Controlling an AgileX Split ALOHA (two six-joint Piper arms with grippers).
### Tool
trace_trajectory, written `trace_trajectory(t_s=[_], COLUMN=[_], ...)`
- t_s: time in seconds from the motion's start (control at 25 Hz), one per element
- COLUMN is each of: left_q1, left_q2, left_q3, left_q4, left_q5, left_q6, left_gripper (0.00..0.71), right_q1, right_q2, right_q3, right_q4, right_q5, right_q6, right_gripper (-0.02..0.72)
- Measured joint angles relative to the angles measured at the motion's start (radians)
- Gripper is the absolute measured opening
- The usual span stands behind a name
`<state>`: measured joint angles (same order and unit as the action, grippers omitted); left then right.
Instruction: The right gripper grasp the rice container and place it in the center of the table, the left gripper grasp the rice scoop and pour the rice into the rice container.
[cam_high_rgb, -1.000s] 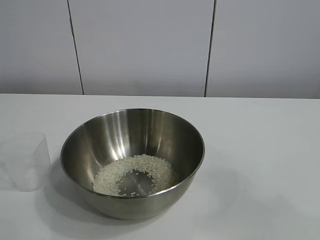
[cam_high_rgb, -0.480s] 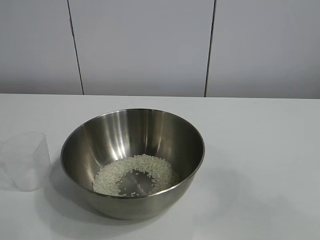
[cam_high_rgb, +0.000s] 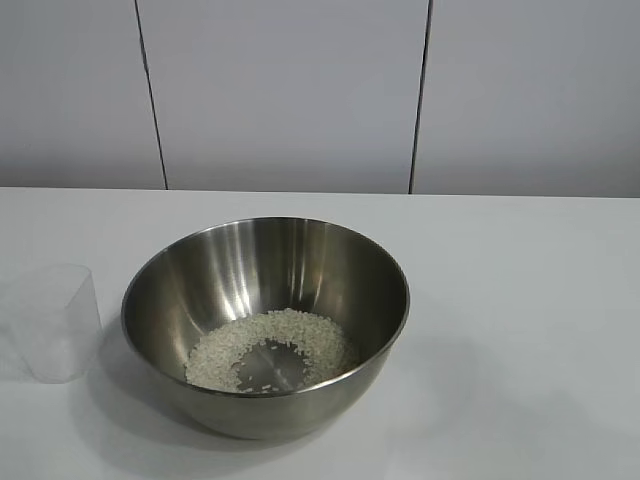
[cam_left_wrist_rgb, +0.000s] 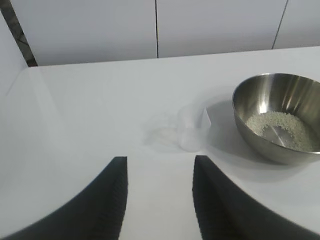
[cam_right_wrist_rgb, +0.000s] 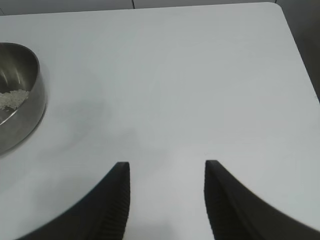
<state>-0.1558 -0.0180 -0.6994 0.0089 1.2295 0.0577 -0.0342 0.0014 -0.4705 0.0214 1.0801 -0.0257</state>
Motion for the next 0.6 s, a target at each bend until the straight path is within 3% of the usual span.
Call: trace_trajectory(t_s=[0.28,0.6], left_q1=[0.0,0.0], left_q2=[0.0,0.0], left_q3=[0.145,0.215], left_q4=[-0.001,0.0], left_q5=[-0.047,-0.097], left_q6=[-0.01,-0.033], left_gripper=[0.308,0.308], right_q1=[0.0,0.0], right_q2=[0.0,0.0], right_q3=[0.0,0.0], right_q4=[0.001,0.001], right_q5=[0.001,0.001], right_q6=[0.0,0.0], right_gripper=[0.316,0.316])
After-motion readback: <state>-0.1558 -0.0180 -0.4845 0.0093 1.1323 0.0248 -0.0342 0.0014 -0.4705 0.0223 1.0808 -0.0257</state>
